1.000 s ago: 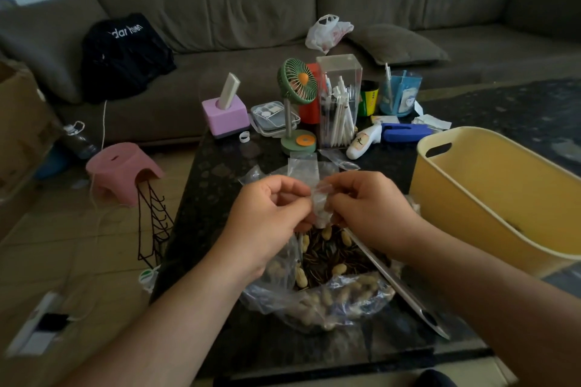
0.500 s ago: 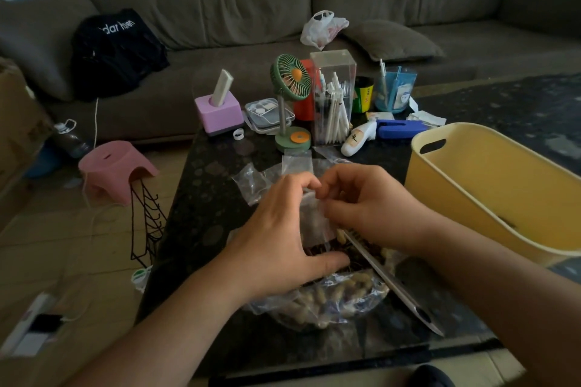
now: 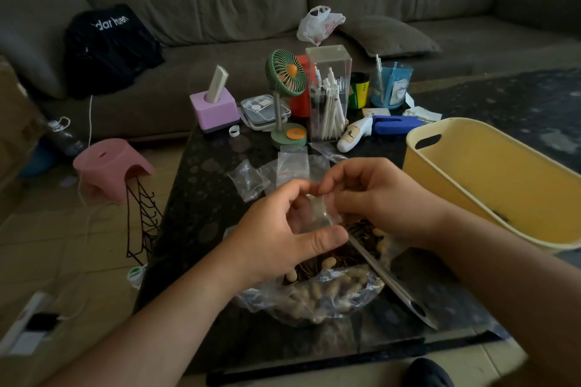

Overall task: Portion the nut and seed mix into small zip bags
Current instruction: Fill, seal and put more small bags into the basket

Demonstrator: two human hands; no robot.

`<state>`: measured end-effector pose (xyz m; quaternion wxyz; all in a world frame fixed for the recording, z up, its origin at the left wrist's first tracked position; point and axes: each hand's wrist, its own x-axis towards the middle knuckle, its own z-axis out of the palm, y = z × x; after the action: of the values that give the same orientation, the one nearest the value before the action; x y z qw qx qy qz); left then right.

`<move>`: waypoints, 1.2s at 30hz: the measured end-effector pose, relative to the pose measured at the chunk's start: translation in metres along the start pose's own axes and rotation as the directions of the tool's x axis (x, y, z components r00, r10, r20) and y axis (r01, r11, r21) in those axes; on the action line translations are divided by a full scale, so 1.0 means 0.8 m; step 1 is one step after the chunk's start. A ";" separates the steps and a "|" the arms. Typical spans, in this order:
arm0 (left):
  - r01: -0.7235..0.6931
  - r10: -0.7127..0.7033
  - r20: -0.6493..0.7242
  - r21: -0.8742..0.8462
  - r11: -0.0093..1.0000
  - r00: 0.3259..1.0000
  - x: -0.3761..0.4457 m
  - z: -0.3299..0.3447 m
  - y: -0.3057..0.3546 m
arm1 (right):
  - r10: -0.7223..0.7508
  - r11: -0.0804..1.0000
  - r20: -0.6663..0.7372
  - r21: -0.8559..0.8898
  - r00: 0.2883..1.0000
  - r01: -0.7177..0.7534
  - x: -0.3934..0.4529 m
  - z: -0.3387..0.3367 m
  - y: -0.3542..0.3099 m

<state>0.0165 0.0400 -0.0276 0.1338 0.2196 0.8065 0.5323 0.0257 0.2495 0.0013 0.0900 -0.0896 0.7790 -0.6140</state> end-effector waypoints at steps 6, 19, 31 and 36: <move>0.125 -0.117 0.045 -0.282 0.951 0.992 -0.004 -0.002 0.012 | 0.072 0.996 -0.030 0.060 0.997 -0.070 0.002 -0.013 0.009; 0.341 -0.449 0.154 0.452 0.824 0.880 -0.019 0.002 -0.017 | 0.215 0.439 0.294 -0.881 0.931 0.177 -0.010 -0.031 0.076; 0.073 -0.089 0.003 0.553 0.830 0.996 -0.010 0.010 0.008 | -0.285 0.751 -0.062 -0.634 0.956 0.183 -0.010 -0.023 0.047; -0.193 0.417 -0.280 0.581 0.791 0.865 -0.003 -0.019 0.040 | -0.261 0.748 -0.070 -0.645 0.963 0.156 -0.005 -0.022 0.028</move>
<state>0.0183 0.0374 0.0083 -0.1874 0.2662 0.8845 0.3342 0.0242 0.2720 -0.0166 -0.0759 -0.1531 0.9295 -0.3268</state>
